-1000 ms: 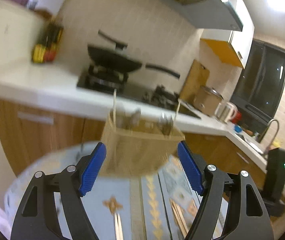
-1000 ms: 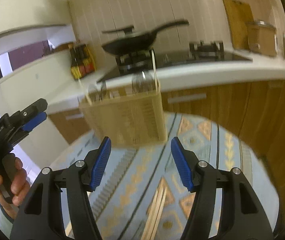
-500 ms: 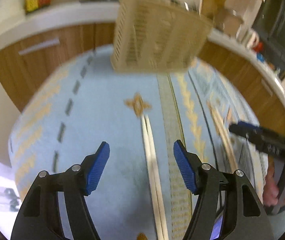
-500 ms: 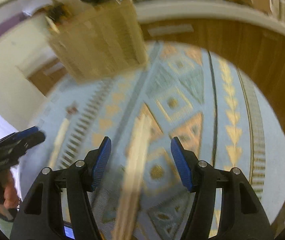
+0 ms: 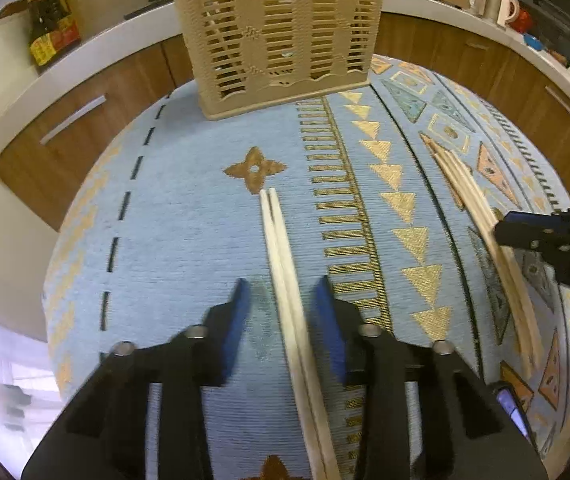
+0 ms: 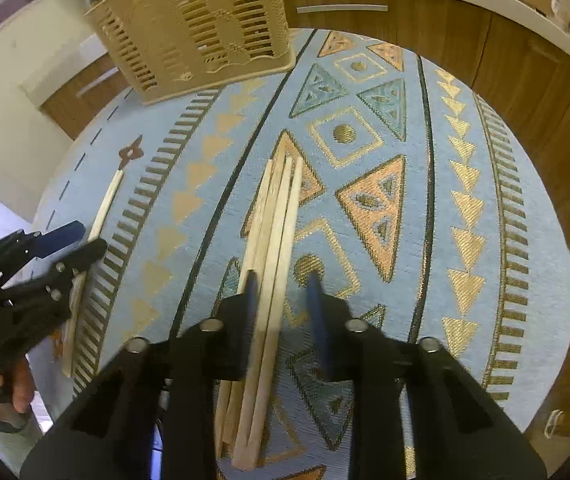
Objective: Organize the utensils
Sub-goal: 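Grasp a pair of chopsticks with the left tool while the right tool grasps another pair, then carry both held chopstick pairs up and lower them into the basket, then open both tools to release the chopsticks into the basket, then grasp a single chopstick with the left tool while the right tool grasps another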
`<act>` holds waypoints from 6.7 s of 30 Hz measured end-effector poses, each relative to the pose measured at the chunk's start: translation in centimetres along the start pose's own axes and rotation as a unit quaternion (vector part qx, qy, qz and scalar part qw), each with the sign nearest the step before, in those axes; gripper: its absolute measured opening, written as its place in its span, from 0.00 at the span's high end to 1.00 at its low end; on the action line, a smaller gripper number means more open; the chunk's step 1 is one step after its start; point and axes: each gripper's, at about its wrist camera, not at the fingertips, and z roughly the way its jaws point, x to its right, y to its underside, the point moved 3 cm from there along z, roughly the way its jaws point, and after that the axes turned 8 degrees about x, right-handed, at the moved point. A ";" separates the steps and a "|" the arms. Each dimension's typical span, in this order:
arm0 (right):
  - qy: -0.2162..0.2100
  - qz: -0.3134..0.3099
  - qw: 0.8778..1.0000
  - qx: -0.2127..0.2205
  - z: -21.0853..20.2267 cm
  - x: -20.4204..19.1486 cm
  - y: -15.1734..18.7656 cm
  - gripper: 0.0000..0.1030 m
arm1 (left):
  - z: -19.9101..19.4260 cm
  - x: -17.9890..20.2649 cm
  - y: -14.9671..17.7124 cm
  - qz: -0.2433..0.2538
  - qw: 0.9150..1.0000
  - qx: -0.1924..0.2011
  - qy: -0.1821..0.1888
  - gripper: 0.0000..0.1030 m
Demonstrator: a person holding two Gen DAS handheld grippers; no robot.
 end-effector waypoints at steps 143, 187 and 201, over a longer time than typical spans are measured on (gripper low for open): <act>-0.030 0.003 0.960 0.277 -8.9 0.0 -12.4 0.62 | -9.6 -2.4 -12.8 -0.105 0.924 0.359 0.082 0.35; 0.029 0.023 0.999 0.029 -2.2 3.9 0.6 0.96 | 1.6 11.6 -3.3 0.004 0.992 0.002 0.123 0.65; -0.011 0.047 0.998 0.034 -2.8 5.6 -0.5 0.96 | 1.5 14.1 -4.2 0.035 0.990 0.023 0.133 0.95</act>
